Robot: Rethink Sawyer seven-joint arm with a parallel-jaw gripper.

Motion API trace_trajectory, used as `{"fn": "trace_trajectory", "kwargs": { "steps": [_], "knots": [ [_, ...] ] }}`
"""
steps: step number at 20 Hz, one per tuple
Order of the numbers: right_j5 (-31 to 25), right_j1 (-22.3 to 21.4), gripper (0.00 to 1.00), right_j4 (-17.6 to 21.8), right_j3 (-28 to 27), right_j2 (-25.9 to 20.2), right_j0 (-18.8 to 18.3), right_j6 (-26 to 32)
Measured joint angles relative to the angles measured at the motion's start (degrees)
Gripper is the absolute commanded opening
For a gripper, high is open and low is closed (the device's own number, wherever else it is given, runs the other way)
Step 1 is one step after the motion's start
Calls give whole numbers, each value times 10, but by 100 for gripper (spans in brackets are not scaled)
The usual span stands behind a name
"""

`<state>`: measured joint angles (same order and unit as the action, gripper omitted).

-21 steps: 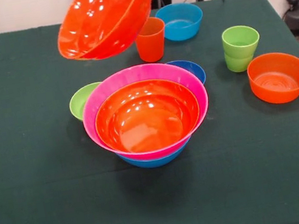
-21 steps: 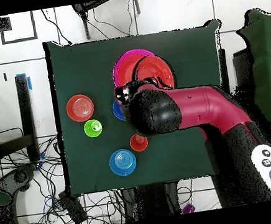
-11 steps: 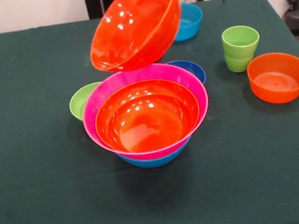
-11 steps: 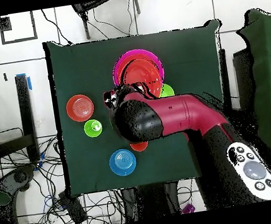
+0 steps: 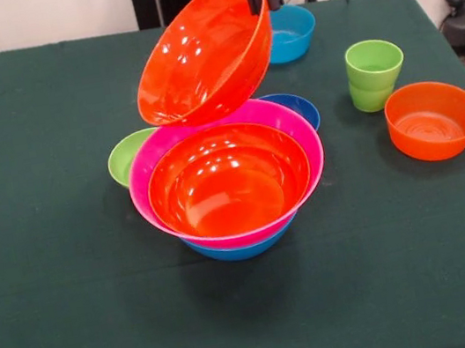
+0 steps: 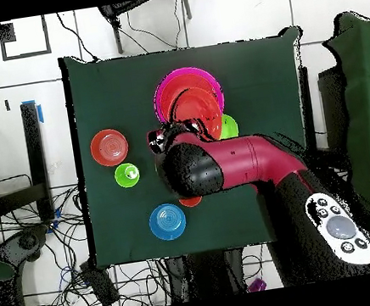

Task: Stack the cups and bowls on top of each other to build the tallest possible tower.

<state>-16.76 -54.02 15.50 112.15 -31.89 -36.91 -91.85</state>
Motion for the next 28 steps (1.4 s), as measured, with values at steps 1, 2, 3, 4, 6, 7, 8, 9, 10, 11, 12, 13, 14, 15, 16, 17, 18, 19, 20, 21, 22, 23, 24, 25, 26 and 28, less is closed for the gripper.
{"fn": "trace_trajectory", "kwargs": {
  "steps": [1,2,3,4,6,7,8,9,10,11,12,13,14,15,16,17,18,19,20,21,22,23,24,25,26,28],
  "knots": [
    [0,2,0,2,0,4,2,0],
    [0,2,0,3,0,5,2,0],
    [0,3,0,4,0,7,3,0],
    [0,6,0,6,0,10,5,0],
    [0,8,0,6,0,12,7,0],
    [0,10,0,6,0,14,8,0],
    [0,12,0,6,0,16,9,0],
    [0,14,0,6,0,18,10,0],
    [0,17,0,6,0,21,12,0],
    [0,21,0,6,0,25,13,0],
    [0,25,0,6,0,27,14,0],
    [0,30,0,6,0,31,15,0],
    [1,34,0,6,0,33,16,0],
    [3,40,0,6,0,35,16,0],
    [5,43,0,6,-1,37,16,0],
    [8,47,0,7,-1,38,17,0],
    [13,52,0,9,-1,40,17,0],
    [18,57,0,12,-1,42,17,0],
    [24,62,0,14,-1,44,17,0],
    [31,67,0,16,-1,45,17,0],
    [39,71,0,18,-1,47,17,0],
    [47,76,0,20,-1,49,17,0],
    [54,80,0,21,-2,51,17,0],
    [60,85,0,22,-2,52,17,0],
    [66,88,0,22,-2,55,17,0],
    [73,96,0,22,-2,60,17,0]
  ]
}}
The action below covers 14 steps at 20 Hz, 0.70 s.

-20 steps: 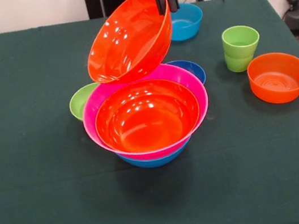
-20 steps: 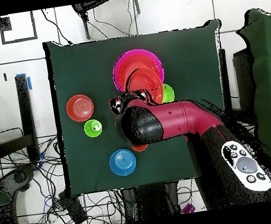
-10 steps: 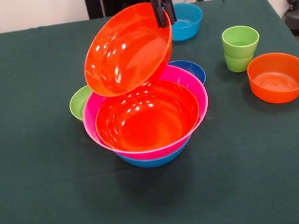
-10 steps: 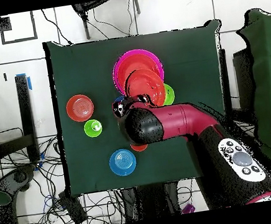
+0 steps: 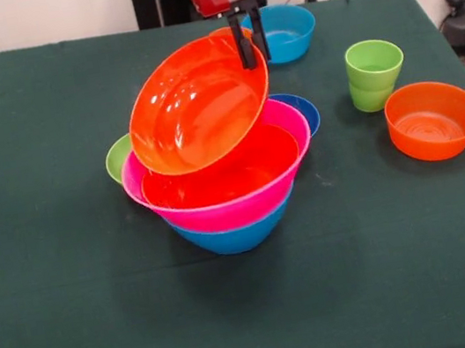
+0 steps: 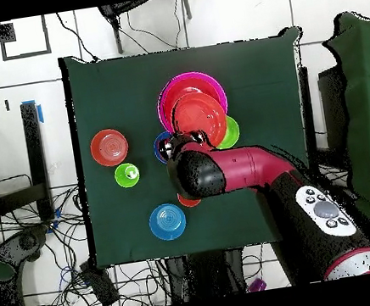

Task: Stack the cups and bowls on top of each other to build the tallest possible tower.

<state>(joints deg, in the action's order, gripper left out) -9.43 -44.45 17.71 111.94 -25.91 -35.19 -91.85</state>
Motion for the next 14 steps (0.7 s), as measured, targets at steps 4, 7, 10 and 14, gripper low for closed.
{"fn": "trace_trajectory", "kwargs": {
  "steps": [4,7,10,14],
  "knots": [
    [2,9,0,0,0,5,0,0],
    [2,13,0,0,0,6,0,0],
    [2,15,0,0,0,6,0,0],
    [2,15,100,0,0,6,0,0]
  ]
}}
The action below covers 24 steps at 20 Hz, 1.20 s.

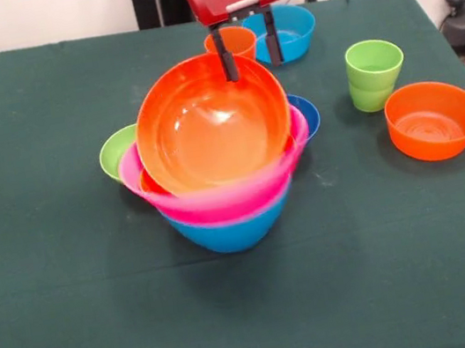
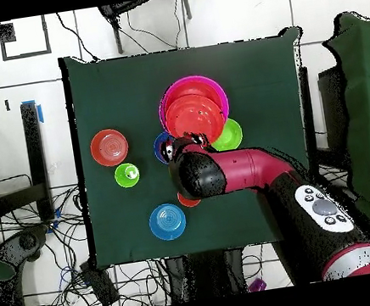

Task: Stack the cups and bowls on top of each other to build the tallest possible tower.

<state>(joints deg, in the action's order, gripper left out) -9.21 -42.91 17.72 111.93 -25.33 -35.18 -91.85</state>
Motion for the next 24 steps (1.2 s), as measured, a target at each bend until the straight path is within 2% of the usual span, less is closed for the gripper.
{"fn": "trace_trajectory", "kwargs": {
  "steps": [24],
  "knots": [
    [0,-11,100,0,-1,2,5,0]
  ]
}}
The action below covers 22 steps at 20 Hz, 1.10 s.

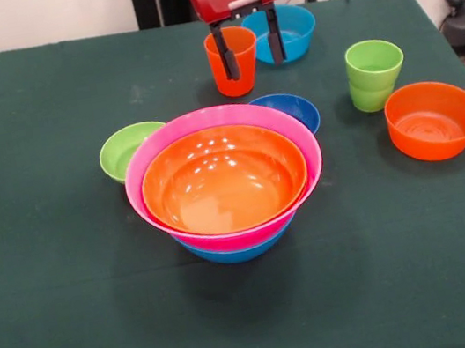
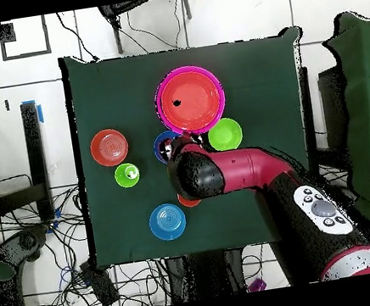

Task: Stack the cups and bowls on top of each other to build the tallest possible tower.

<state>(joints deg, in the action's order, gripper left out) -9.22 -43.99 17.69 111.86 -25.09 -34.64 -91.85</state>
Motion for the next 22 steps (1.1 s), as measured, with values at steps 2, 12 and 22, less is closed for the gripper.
{"fn": "trace_trajectory", "kwargs": {
  "steps": [2,12,22],
  "knots": [
    [-1,-8,100,-2,0,0,0,0],
    [-93,-90,100,-55,-15,-31,-11,0],
    [-197,-118,100,-96,-107,-47,-3,0]
  ]
}}
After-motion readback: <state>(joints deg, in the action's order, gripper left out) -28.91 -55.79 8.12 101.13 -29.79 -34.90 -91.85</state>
